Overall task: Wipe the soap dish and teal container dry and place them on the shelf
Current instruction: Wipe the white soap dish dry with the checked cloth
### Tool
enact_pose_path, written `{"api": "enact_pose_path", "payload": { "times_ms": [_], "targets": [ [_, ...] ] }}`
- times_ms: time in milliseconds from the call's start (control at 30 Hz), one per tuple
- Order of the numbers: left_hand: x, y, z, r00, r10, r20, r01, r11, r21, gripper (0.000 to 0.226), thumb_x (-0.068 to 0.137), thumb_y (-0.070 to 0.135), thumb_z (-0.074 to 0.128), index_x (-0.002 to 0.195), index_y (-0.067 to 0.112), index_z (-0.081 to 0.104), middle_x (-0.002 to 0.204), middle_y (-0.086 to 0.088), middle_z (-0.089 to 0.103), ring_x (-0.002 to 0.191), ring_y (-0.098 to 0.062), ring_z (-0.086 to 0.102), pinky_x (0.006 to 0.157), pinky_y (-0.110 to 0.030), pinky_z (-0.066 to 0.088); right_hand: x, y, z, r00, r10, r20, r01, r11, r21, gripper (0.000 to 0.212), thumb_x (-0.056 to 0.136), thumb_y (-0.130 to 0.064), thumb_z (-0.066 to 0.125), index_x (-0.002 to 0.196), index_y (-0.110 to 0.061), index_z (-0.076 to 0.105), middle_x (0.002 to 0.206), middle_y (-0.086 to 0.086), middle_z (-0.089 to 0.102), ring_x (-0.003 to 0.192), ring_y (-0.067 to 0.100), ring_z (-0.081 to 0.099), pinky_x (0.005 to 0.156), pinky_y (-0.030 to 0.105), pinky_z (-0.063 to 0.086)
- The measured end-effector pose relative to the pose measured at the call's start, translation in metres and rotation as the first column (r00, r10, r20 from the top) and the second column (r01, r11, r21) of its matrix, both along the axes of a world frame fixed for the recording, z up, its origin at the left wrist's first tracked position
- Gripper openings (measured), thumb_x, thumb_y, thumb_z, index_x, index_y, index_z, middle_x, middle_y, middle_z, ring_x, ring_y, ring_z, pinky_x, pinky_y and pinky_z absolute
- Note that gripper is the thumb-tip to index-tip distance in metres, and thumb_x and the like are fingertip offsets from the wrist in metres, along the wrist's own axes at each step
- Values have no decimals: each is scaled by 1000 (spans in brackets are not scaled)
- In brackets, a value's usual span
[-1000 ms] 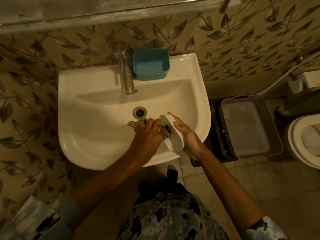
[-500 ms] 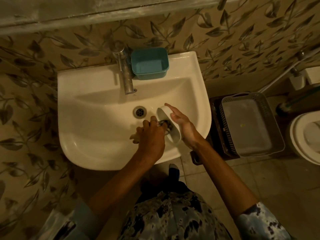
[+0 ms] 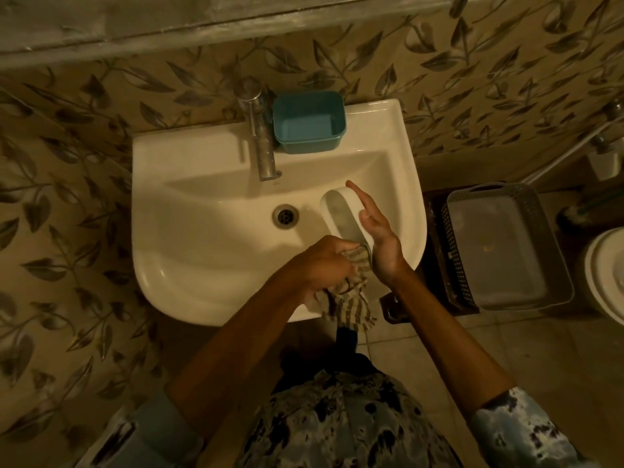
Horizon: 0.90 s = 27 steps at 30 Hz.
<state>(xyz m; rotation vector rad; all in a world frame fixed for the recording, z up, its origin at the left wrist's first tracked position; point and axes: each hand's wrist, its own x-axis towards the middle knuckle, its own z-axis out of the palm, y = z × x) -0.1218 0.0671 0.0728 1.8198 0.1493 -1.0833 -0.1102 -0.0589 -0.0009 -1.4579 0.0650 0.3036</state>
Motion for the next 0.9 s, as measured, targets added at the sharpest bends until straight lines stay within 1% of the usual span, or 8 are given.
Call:
{"api": "enact_pose_path", "payload": {
  "times_ms": [133,233,333,400,500,600,700,900],
  "targets": [
    [5,6,0,959,215,-185,-248,952,-177,36,89,-4,54,123,8,59,117,-12,66,111,-26,61,99,-42,48,1,5,9,993,-86,76,86,996,5,52,96,-20,33,148,-19,27,155,0,33,142,10,32,118,33,24],
    [2,7,2,989,151,5,-147,971,-186,25,81,12,71,106,13,67,99,-7,72,95,-19,68,86,-37,55,3,11,14,986,-144,87,142,989,37,56,95,-18,33,150,-18,19,154,-7,25,142,1,27,119,26,22],
    [-7,-3,-3,889,2,459,-79,986,149,12,76,22,77,80,18,66,85,-4,66,82,-21,65,77,-44,54,2,13,11,986,-169,17,165,976,141,64,91,-22,36,152,-13,19,157,-1,25,147,15,23,122,40,17],
    [-12,-6,-8,772,-195,605,-88,910,406,13,78,21,73,89,23,66,99,-3,59,94,-24,57,84,-45,46,-1,10,15,978,-160,-137,197,923,330,74,82,-23,47,151,-9,24,149,10,40,138,31,35,116,45,29],
    [-18,3,-18,585,-541,604,-15,738,675,36,78,9,69,109,25,62,115,-3,52,105,-26,47,83,-45,37,-3,2,27,943,-49,-330,242,780,578,98,66,-40,73,147,-4,31,128,17,53,121,34,48,102,44,43],
    [-18,19,-17,491,-645,586,-19,665,747,44,78,2,62,115,25,60,124,-6,51,110,-29,43,85,-46,34,0,-9,30,926,120,-359,182,689,702,96,72,-78,49,145,-15,41,139,16,49,129,33,45,107,53,37],
    [-16,28,-10,467,-700,540,-5,609,793,46,82,0,53,120,24,58,131,-7,48,117,-33,42,88,-48,33,2,-10,28,890,247,-383,153,630,761,88,72,-83,41,131,-19,56,135,16,51,128,37,46,103,67,34],
    [-14,19,-2,607,-621,495,23,637,771,49,81,-5,56,122,24,58,127,-7,48,116,-33,42,90,-45,36,0,17,37,922,69,-381,242,665,706,49,74,-49,67,108,-15,60,137,32,45,122,39,46,109,52,32]
  ]
}}
